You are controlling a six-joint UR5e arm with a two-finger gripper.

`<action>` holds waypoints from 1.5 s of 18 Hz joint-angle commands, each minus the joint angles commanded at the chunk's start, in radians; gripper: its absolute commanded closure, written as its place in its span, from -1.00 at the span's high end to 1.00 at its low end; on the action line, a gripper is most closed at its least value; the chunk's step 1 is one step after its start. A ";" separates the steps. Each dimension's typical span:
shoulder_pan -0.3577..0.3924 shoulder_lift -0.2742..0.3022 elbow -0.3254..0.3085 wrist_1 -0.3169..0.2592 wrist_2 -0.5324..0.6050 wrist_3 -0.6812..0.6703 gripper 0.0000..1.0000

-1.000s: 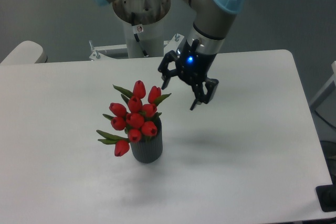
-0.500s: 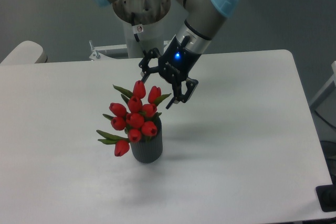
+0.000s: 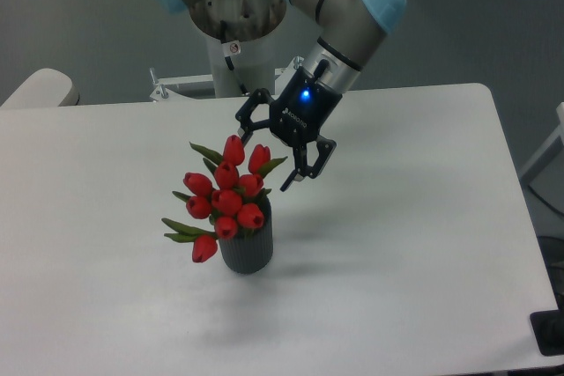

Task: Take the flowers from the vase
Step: 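Lower the open gripper around the tulip stems above the vase rim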

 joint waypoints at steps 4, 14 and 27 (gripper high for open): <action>-0.005 -0.019 0.002 0.031 -0.017 0.003 1.00; -0.011 -0.049 -0.002 0.058 -0.017 0.014 1.00; -0.043 -0.081 -0.011 0.103 -0.057 0.012 1.00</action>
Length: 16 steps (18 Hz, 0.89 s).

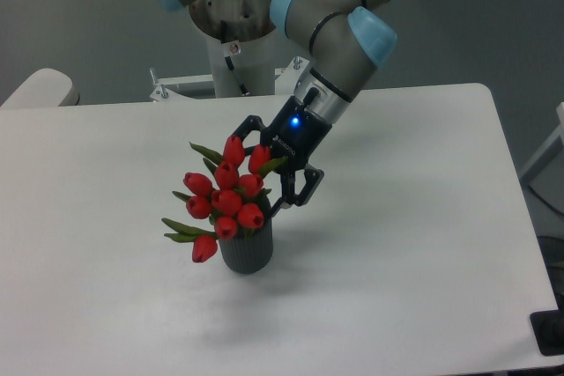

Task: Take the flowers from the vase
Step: 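Lower the open gripper around the tulip stems above the vase rim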

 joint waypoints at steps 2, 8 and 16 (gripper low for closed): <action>0.000 -0.003 0.000 0.000 0.000 -0.002 1.00; -0.002 -0.011 0.003 0.000 -0.002 -0.003 1.00; -0.014 -0.029 0.006 0.000 -0.041 -0.011 1.00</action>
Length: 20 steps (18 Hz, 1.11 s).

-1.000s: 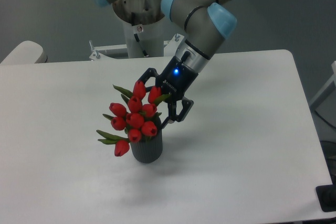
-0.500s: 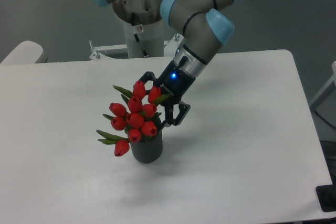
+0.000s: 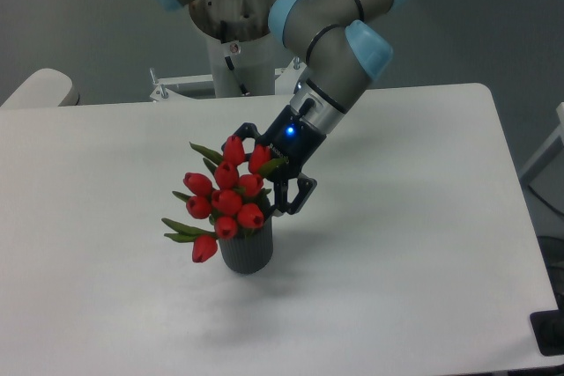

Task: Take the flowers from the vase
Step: 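Close the gripper on the tulip stems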

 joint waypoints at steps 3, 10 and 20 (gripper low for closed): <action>-0.014 -0.006 0.002 0.000 -0.003 0.003 1.00; -0.008 -0.018 0.017 0.014 -0.008 0.002 0.47; 0.003 -0.014 0.025 0.012 -0.031 0.000 -0.17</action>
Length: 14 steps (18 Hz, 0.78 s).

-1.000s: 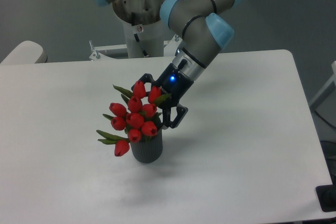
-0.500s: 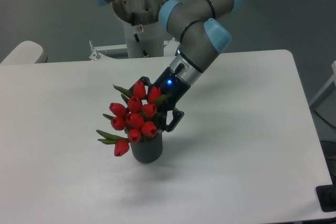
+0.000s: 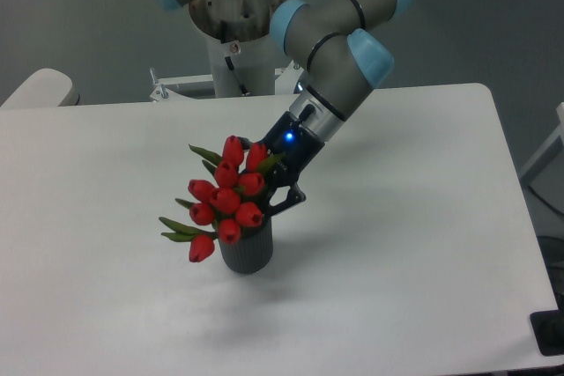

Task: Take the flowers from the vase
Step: 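Close the gripper on the tulip stems, then lift the gripped tulips up out of the grey vase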

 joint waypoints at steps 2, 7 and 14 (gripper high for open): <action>0.000 0.002 0.000 0.002 -0.002 -0.002 -0.17; 0.011 0.006 0.000 0.000 -0.005 -0.023 -0.17; 0.018 0.074 0.005 0.002 -0.025 -0.135 -0.18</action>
